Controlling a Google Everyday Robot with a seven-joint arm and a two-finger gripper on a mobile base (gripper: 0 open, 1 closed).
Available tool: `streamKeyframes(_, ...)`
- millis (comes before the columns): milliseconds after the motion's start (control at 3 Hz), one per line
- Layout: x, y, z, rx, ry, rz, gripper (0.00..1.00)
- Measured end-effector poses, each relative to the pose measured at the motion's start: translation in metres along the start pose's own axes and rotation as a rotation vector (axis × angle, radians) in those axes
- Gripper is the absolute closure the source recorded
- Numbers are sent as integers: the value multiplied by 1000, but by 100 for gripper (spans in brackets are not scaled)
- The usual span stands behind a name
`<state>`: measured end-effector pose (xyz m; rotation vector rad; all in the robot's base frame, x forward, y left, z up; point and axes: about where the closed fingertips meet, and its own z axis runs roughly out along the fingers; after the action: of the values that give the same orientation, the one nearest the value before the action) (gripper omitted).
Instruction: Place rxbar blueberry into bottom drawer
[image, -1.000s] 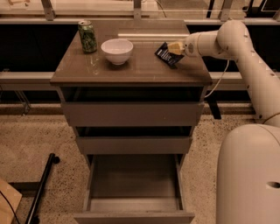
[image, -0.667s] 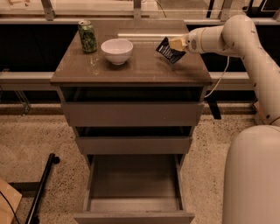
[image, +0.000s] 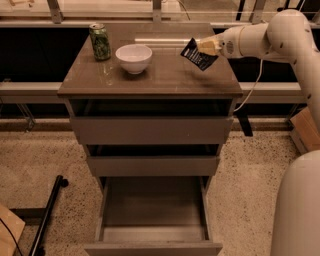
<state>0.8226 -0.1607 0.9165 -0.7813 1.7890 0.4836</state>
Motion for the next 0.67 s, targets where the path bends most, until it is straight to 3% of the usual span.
streamKeyframes(667,-4,51,-65,-146,4,-180,100)
